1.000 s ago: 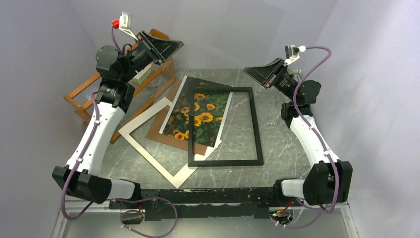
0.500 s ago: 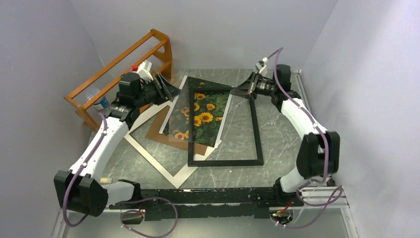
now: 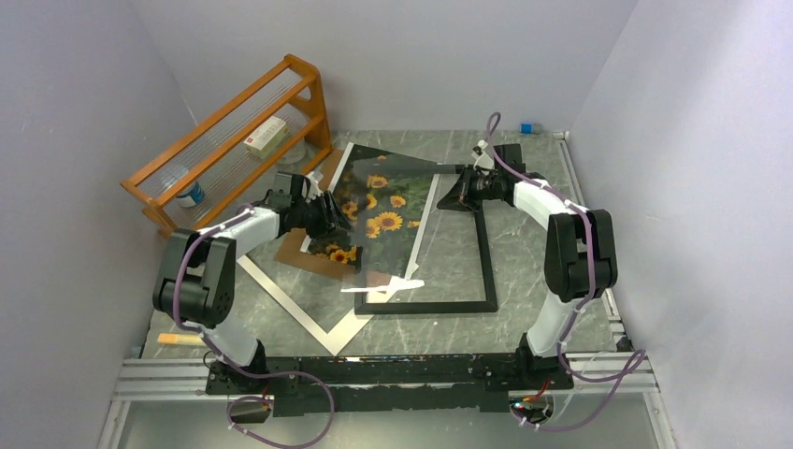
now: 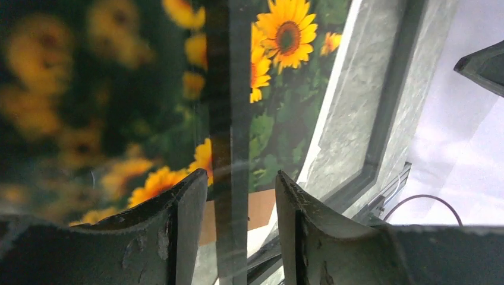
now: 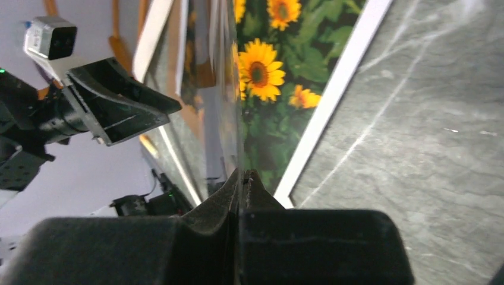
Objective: Put the photo into the frame
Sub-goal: Place the photo frame item in the photo frame.
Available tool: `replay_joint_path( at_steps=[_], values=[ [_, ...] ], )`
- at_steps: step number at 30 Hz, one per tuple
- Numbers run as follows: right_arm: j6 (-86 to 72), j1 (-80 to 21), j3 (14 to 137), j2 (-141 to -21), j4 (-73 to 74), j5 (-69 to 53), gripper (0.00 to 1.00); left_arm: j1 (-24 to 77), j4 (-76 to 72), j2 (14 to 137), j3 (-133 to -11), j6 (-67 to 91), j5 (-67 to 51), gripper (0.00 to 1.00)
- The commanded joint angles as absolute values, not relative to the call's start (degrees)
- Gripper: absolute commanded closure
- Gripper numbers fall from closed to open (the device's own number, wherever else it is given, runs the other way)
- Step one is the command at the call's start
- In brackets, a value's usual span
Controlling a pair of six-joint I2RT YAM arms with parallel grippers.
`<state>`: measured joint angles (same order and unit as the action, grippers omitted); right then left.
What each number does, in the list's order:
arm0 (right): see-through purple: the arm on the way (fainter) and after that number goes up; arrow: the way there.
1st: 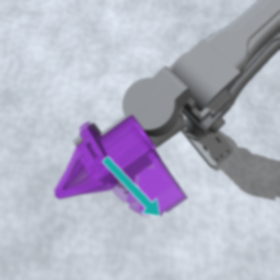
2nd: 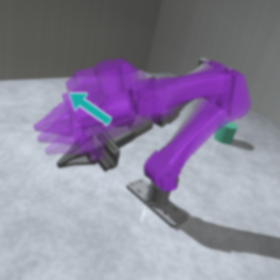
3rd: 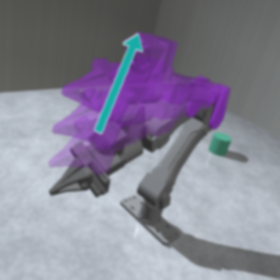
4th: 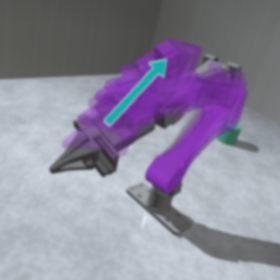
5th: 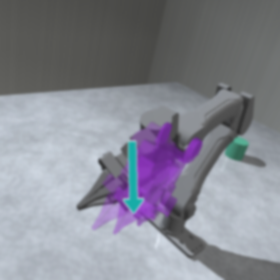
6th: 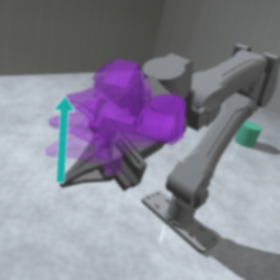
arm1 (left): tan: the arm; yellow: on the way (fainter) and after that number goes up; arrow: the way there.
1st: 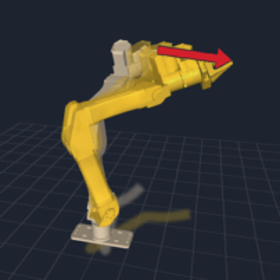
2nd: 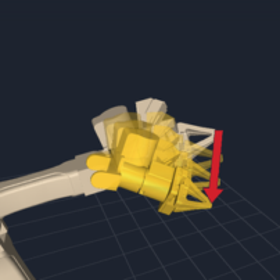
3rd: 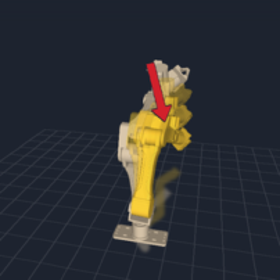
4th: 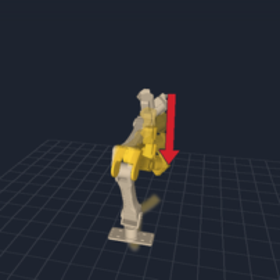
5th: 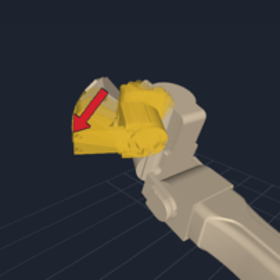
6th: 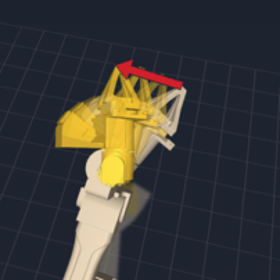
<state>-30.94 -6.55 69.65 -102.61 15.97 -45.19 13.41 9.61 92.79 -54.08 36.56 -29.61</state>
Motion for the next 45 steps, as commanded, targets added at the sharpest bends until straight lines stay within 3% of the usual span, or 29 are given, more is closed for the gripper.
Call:
replay_joint_path(
  at_steps=[1, 5, 11, 25, 45],
  values=[
    [-23.8, -6.8, 72.0, -104.0, 18.7, -39.6, 1.00, 13.4, 6.4, 94.2, -54.9, 33.6, -31.5, 0.47],
    [-18.4, -6.4, 74.4, -105.8, 23.4, -38.5, 1.00, 13.4, 7.1, 95.9, -55.6, 31.9, -31.6, 0.38],
    [-12.4, -5.6, 77.7, -107.1, 31.8, -35.6, 1.00, 13.6, 10.6, 101.0, -59.4, 28.8, -31.7, 0.32],
    [-13.9, -3.7, 72.2, -104.1, 27.8, -37.3, 1.00, 15.1, 13.9, 108.7, -65.8, 27.7, -32.1, 0.38],
    [-34.4, -2.0, 63.1, -98.6, 16.9, -44.3, 1.00, 15.3, 13.3, 110.5, -65.6, 29.1, -29.6, 0.43]
  ],
)
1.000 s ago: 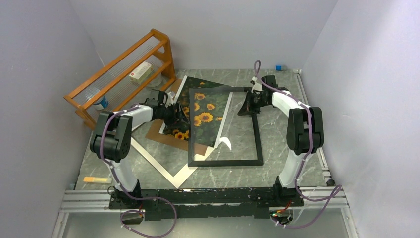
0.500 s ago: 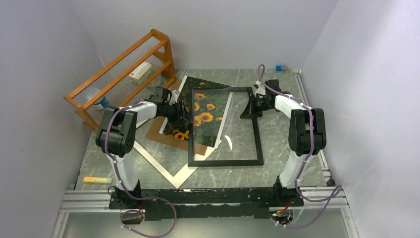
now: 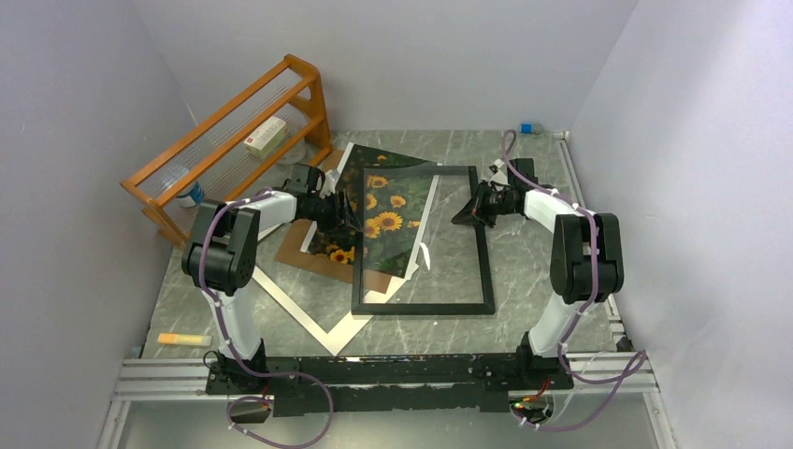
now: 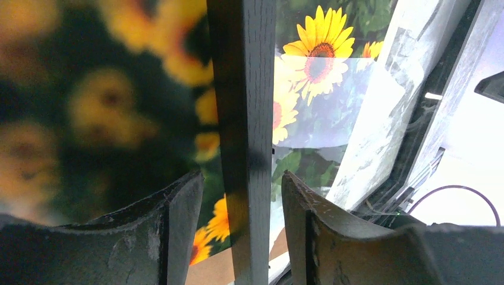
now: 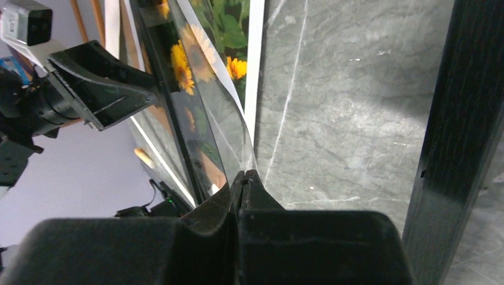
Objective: Put the photo into the frame
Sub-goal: Place the photo frame item in the photo frame.
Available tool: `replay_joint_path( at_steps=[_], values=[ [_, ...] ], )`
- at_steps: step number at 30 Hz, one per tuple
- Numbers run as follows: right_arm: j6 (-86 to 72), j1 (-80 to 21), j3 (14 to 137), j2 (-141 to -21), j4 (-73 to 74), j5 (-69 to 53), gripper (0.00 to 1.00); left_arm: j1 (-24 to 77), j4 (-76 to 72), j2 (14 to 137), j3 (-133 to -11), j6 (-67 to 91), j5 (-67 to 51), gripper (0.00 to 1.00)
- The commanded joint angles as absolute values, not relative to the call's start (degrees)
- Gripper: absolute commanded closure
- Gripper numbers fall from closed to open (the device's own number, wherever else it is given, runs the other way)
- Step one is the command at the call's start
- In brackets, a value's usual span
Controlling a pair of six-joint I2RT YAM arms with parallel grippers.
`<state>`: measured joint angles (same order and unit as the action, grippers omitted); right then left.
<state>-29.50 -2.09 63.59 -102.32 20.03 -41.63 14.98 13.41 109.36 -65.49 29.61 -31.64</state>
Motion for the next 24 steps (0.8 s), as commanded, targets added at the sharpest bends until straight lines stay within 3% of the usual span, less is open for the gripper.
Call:
replay_joint_path(
  at_steps=[1, 16, 24],
  values=[
    [-34.7, -1.8, 63.5, -98.1, 16.7, -44.8, 1.00, 15.3, 13.1, 110.4, -65.5, 29.1, -29.4, 0.44],
    [-41.6, -1.5, 69.2, -98.4, 17.9, -51.0, 1.00, 15.3, 9.8, 108.1, -62.9, 28.8, -25.9, 0.46],
    [-41.4, -4.9, 79.0, -93.9, 24.7, -51.2, 1.00, 15.1, 8.2, 98.9, -60.6, 31.2, -18.9, 0.43]
  ],
)
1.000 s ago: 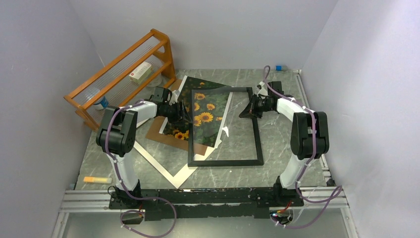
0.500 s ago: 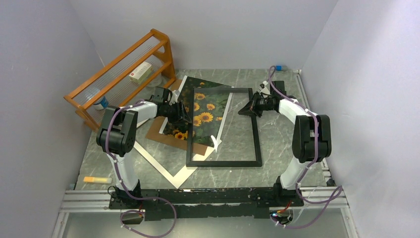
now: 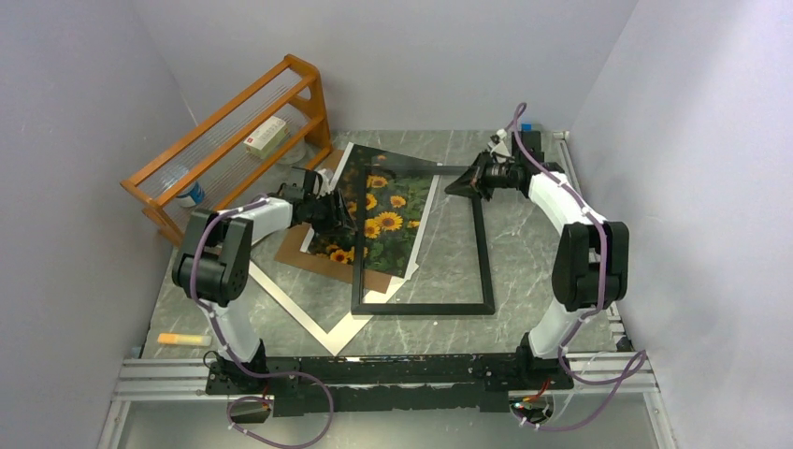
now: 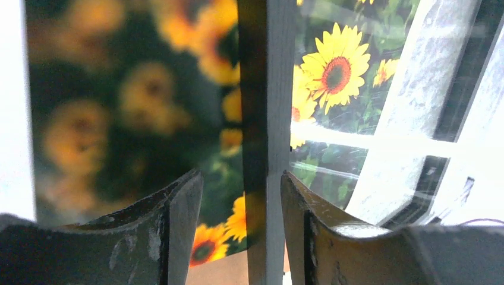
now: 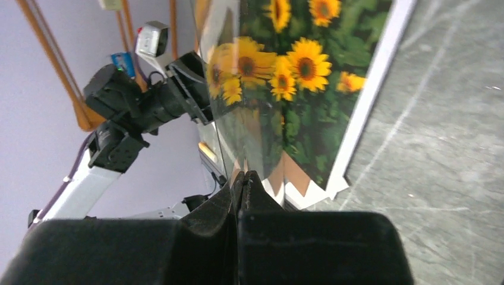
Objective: Put the photo into the frame
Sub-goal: Place the photo frame item in the photo frame.
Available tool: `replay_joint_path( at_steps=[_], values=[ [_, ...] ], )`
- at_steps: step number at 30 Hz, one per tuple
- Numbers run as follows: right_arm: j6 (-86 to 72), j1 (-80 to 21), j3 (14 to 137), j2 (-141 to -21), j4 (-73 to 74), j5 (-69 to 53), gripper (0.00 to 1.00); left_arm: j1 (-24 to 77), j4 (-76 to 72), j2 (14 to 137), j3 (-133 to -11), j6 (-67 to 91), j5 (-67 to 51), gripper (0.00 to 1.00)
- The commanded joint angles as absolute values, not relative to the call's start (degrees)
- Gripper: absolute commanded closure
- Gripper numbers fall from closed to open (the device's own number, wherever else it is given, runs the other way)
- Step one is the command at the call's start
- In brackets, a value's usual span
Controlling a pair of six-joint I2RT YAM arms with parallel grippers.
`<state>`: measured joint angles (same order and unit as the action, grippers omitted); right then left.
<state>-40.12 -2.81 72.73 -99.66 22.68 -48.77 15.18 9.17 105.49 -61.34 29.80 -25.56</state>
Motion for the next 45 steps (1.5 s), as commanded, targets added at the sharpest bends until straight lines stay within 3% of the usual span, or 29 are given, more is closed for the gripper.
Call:
replay_joint_path(
  at_steps=[1, 10, 17, 21, 23, 29, 35, 45],
  values=[
    [-41.9, -5.7, 80.3, -93.4, 25.0, -51.4, 1.00, 15.0, 8.9, 97.5, -60.8, 31.6, -16.8, 0.42],
    [-46.2, -12.5, 87.9, -93.0, 24.6, -53.7, 1.00, 13.3, 11.7, 89.6, -60.2, 33.2, -7.8, 0.35],
    [-46.1, -13.7, 86.2, -93.7, 23.5, -53.6, 1.00, 13.0, 13.5, 87.0, -57.9, 33.0, -3.5, 0.29],
    [-41.6, -13.1, 82.8, -96.0, 26.4, -50.3, 1.00, 12.9, 12.9, 87.9, -57.6, 32.3, -7.6, 0.19],
    [-40.6, -12.5, 79.6, -97.1, 25.2, -49.4, 1.00, 13.0, 12.4, 89.2, -57.6, 31.2, -11.1, 0.06],
    [-37.4, -11.2, 71.9, -99.9, 21.6, -44.7, 1.00, 13.0, 8.0, 94.8, -56.2, 30.8, -21.3, 0.06],
    [-32.9, -8.6, 66.2, -98.7, 20.0, -39.2, 1.00, 13.0, 8.5, 102.4, -59.1, 31.3, -27.1, 0.21],
    [-27.1, -5.0, 60.9, -97.9, 14.4, -39.1, 1.00, 13.2, 10.3, 106.6, -62.5, 30.8, -28.6, 0.32]
  ],
)
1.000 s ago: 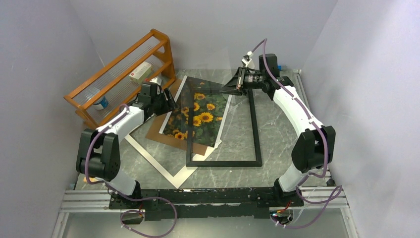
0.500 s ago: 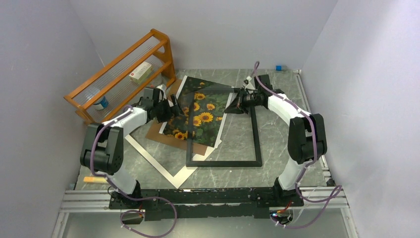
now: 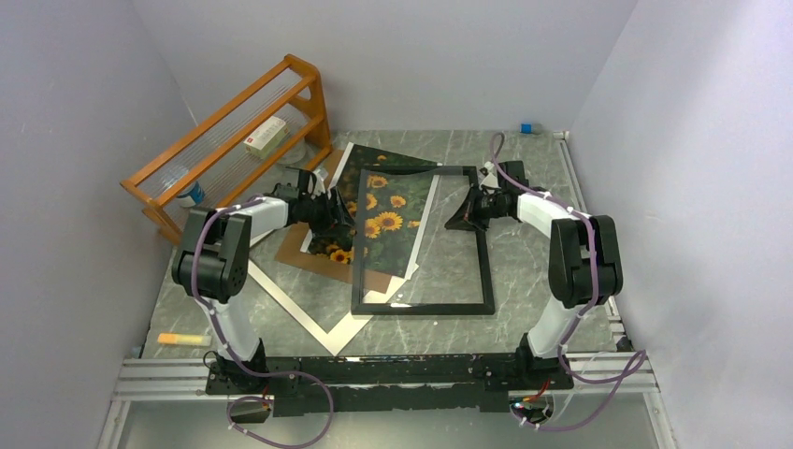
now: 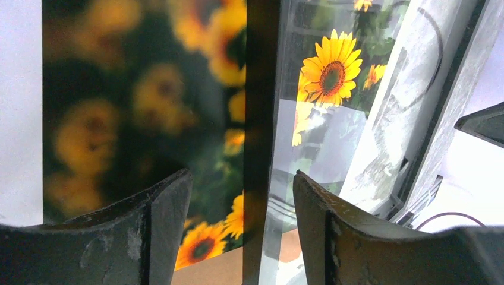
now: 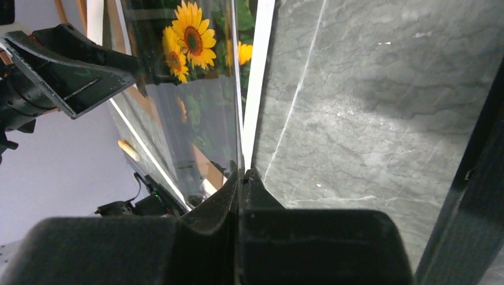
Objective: Put the photo into the frame
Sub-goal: Place the photo frame item in the photo frame.
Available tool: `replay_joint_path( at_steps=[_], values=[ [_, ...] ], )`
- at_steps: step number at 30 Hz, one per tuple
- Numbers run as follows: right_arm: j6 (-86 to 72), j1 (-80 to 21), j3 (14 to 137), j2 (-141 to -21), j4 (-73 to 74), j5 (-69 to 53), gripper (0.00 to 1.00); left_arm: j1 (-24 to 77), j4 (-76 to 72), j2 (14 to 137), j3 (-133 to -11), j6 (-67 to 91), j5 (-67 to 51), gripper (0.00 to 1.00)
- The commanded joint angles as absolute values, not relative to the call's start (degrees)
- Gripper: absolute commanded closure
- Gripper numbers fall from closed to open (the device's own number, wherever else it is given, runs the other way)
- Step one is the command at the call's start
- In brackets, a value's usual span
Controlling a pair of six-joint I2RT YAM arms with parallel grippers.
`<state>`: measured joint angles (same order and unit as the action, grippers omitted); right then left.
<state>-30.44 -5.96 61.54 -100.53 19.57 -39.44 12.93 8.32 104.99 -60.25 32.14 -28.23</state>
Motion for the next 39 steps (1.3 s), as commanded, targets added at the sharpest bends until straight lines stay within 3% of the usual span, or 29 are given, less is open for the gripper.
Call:
replay_joint_path(
  at_steps=[1, 8, 27, 39],
  values=[
    [-26.8, -4.7, 60.8, -98.0, 14.2, -39.4, 1.00, 13.3, 10.8, 106.8, -62.9, 30.6, -28.3, 0.34],
    [-22.1, -3.6, 61.9, -99.8, 16.7, -40.5, 1.00, 13.7, 10.5, 109.6, -64.9, 30.8, -30.3, 0.42],
    [-13.8, -3.5, 64.7, -100.4, 19.9, -40.4, 1.00, 16.8, 21.3, 116.5, -71.8, 26.9, -24.7, 0.43],
    [-12.7, -4.0, 59.5, -93.1, 15.4, -40.8, 1.00, 16.8, 22.9, 118.3, -72.2, 26.8, -23.4, 0.46]
  ],
)
